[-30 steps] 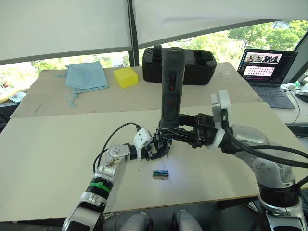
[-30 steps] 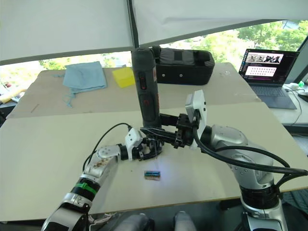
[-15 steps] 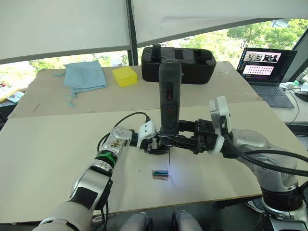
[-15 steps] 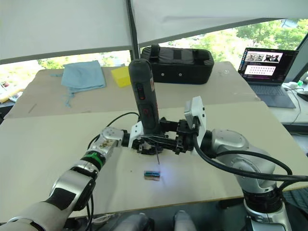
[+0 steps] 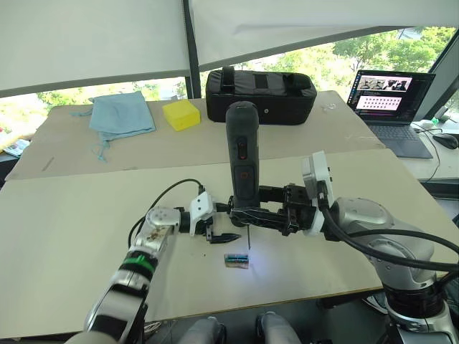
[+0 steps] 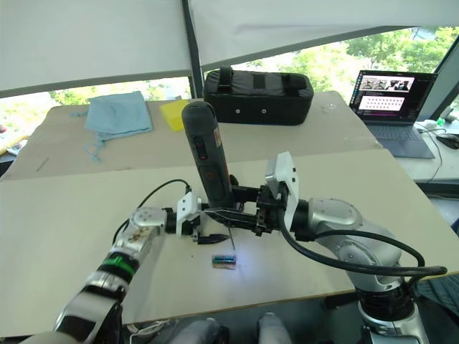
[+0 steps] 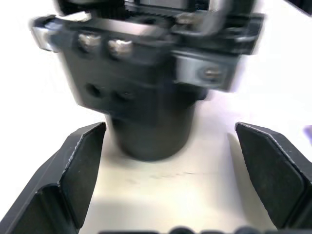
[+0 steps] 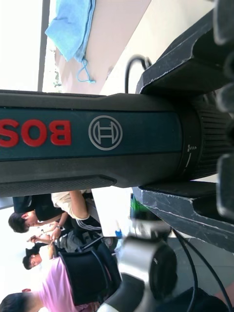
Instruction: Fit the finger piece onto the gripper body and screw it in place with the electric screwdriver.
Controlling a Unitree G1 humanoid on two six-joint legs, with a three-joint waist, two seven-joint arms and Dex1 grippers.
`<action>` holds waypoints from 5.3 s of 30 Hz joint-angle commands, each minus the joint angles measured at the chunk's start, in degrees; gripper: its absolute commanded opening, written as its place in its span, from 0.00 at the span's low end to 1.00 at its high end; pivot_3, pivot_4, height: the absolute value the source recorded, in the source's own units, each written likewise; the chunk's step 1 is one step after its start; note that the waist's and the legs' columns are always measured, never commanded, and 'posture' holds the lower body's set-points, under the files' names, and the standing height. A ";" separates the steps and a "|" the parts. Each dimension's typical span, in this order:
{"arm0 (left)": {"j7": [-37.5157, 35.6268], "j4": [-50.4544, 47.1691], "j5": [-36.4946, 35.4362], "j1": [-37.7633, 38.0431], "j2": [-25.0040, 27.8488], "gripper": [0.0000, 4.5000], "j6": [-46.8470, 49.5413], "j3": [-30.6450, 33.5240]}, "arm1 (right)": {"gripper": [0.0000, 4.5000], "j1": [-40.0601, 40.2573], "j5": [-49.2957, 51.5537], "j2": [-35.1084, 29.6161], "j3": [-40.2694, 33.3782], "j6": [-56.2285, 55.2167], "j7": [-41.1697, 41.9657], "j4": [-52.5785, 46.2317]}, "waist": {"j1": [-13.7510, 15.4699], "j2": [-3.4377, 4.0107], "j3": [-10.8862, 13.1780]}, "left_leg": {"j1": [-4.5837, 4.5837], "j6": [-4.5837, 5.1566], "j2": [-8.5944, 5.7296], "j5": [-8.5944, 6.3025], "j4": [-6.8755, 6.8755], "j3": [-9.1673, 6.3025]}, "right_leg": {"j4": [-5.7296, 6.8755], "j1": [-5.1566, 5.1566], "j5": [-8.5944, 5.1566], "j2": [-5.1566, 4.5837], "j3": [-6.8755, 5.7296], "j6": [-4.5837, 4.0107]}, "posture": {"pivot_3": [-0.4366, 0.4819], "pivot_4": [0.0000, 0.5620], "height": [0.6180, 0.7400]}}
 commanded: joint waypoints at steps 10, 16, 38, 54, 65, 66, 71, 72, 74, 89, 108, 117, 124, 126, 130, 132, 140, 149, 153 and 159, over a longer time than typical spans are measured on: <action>15.27 -11.88 2.11 5.38 -4.52 1.00 10.97 -2.56 | 0.43 -2.00 -1.13 1.96 -0.27 -3.26 1.97 -0.37 | 1.69 0.00 0.00 | 0.18 -0.46 -0.01 -0.20 0.02 0.00 | -0.08 0.09 0.00 0.00 -0.09 0.00 | 0.48 0.27 1.00; 14.98 -8.83 1.45 3.66 -5.92 0.71 9.06 -3.28 | 0.43 -1.52 -1.38 1.81 -0.71 -3.04 1.80 -0.68 | 2.36 0.00 0.00 | 0.22 -0.50 -0.01 -0.19 0.02 0.01 | -0.08 0.12 0.00 -0.01 -0.09 0.00 | 0.48 0.27 1.00; -3.99 35.29 5.45 -21.42 -4.33 1.00 -14.25 -1.82 | 0.43 0.76 -0.04 -0.45 -2.31 -1.97 0.49 -3.73 | 0.97 -0.04 0.02 | -0.16 -0.05 -0.03 0.03 0.15 -0.02 | -0.04 -0.02 0.03 -0.06 -0.14 0.03 | 0.48 0.27 1.00; 7.18 8.46 2.47 -6.23 -9.80 1.00 0.88 -1.25 | 0.43 0.65 -1.07 0.34 -1.62 -2.89 0.72 -3.25 | 1.26 -0.04 0.02 | -0.03 0.00 -0.04 0.00 0.16 -0.01 | -0.03 0.09 0.03 -0.05 -0.10 0.03 | 0.48 0.27 1.00; 7.69 10.26 2.60 -7.63 -9.79 0.51 -0.10 -1.94 | 0.43 0.80 -1.52 0.28 -1.90 -3.03 0.48 -3.01 | 1.76 -0.04 0.02 | -0.01 -0.08 -0.04 -0.04 0.16 0.00 | -0.04 0.11 0.03 -0.05 -0.12 0.03 | 0.48 0.27 1.00; 6.64 9.59 2.20 -7.31 -9.10 0.51 -0.12 -1.84 | 0.43 0.69 -1.38 0.31 -2.00 -2.94 0.34 -3.07 | 1.76 -0.04 0.02 | -0.01 -0.08 -0.04 -0.03 0.17 0.00 | -0.05 0.12 0.03 -0.05 -0.12 0.03 | 0.48 0.27 1.00; 3.37 5.55 1.10 -4.61 -5.89 0.51 0.04 -1.85 | 0.43 -2.15 0.64 1.81 -2.34 -1.63 -2.09 -3.40 | 0.82 -0.04 0.02 | -0.02 -0.08 -0.04 -0.03 0.10 0.00 | 0.00 0.03 0.03 -0.04 -0.10 0.03 | 0.48 0.27 1.00; 3.25 4.71 1.07 -4.01 -5.22 0.51 0.18 -1.85 | 0.43 -3.17 1.17 2.38 -2.47 -1.24 -2.90 -3.03 | 0.68 -0.04 0.02 | -0.02 -0.08 -0.03 -0.03 0.09 0.00 | -0.01 0.02 0.02 -0.03 -0.10 0.02 | 0.48 0.27 1.00; 2.96 2.59 0.87 -2.56 -3.94 0.51 0.84 -1.91 | 0.43 -6.38 2.97 3.88 -2.92 0.07 -5.17 -1.65 | 0.42 -0.03 0.02 | -0.02 -0.08 -0.02 -0.02 0.05 0.00 | -0.02 -0.01 0.02 -0.02 -0.10 0.02 | 0.48 0.27 1.00; 6.18 -0.47 0.63 0.07 -3.82 0.51 2.54 -2.68 | 0.43 -16.42 -0.64 5.42 -0.96 0.08 -6.17 6.61 | 0.58 -0.03 0.02 | 0.04 -0.09 -0.03 0.00 0.01 0.03 | 0.00 0.01 0.03 -0.01 -0.11 0.02 | 0.48 0.27 1.00; 7.47 -0.64 0.76 0.19 -3.95 0.51 2.78 -2.84 | 0.43 -16.41 -5.84 7.74 2.23 -1.49 -4.95 8.22 | 0.72 -0.03 0.01 | 0.06 -0.11 -0.04 0.00 0.04 0.03 | 0.04 0.04 0.03 -0.02 -0.12 0.01 | 0.48 0.27 1.00; 7.56 -0.56 0.72 0.22 -3.80 0.51 2.68 -2.69 | 0.43 -14.84 -8.60 7.31 2.79 -2.56 -2.70 8.51 | 0.70 -0.03 0.01 | 0.06 -0.12 -0.04 0.00 0.04 0.03 | 0.04 0.03 0.03 -0.02 -0.12 0.01 | 0.48 0.27 1.00; 7.49 -0.50 0.73 0.12 -3.72 0.51 2.64 -2.71 | 0.43 -14.52 -9.70 7.66 2.50 -2.81 -1.86 8.52 | 0.70 -0.03 0.01 | 0.07 -0.13 -0.04 0.01 0.04 0.04 | 0.05 0.03 0.03 -0.02 -0.12 0.01 | 0.48 0.27 1.00; 7.44 -0.46 0.71 0.04 -3.73 0.51 2.66 -2.73 | 0.43 -14.62 -9.68 7.63 2.37 -2.76 -1.75 8.48 | 0.69 -0.03 0.01 | 0.07 -0.13 -0.04 0.01 0.04 0.03 | 0.05 0.03 0.03 -0.02 -0.12 0.01 | 0.48 0.27 1.00; 7.27 -0.38 0.68 -0.03 -3.75 0.51 2.58 -2.78 | 0.43 -14.71 -9.73 7.64 2.24 -2.74 -1.68 8.41 | 0.70 -0.03 0.02 | 0.07 -0.13 -0.04 0.01 0.04 0.03 | 0.05 0.03 0.03 -0.02 -0.12 0.01 | 0.48 0.27 1.00; 7.23 -0.29 0.68 -0.05 -3.77 0.51 2.52 -2.78 | 0.43 -14.82 -9.73 7.73 2.14 -2.72 -1.77 8.39 | 0.70 -0.03 0.01 | 0.07 -0.13 -0.04 0.01 0.04 0.03 | 0.05 0.03 0.03 -0.02 -0.12 0.01 | 0.48 0.27 1.00; 7.15 -0.01 0.72 -0.02 -3.87 0.51 2.11 -2.87 | 0.43 -16.88 -6.94 7.95 0.69 -0.01 -3.41 7.35 | 0.70 -0.03 0.02 | 0.07 -0.13 -0.04 0.01 0.04 0.03 | 0.05 0.03 0.03 -0.02 -0.12 0.01 | 0.48 0.27 1.00; 7.34 -0.32 0.71 0.12 -4.00 0.51 2.02 -2.92 | 0.43 -16.53 -7.39 7.85 0.91 -0.11 -3.34 8.03 | 0.70 -0.03 0.01 | 0.06 -0.13 -0.04 0.01 0.04 0.03 | 0.05 0.03 0.03 -0.02 -0.11 0.01 | 0.48 0.27 1.00; 7.26 -0.58 0.64 0.09 -3.71 0.51 2.21 -2.79 | 0.43 -16.28 -7.66 7.80 1.16 -0.26 -3.20 7.99 | 0.70 -0.03 0.02 | 0.07 -0.13 -0.04 0.01 0.04 0.03 | 0.05 0.03 0.03 -0.02 -0.12 0.01 | 0.48 0.27 1.00; 7.22 -0.57 0.64 -0.08 -3.59 0.51 2.29 -2.75 | 0.43 -15.94 -8.37 7.50 1.39 -0.78 -2.57 8.34 | 0.70 -0.03 0.01 | 0.06 -0.13 -0.04 0.01 0.04 0.03 | 0.05 0.03 0.03 -0.02 -0.12 0.01 | 0.48 0.27 1.00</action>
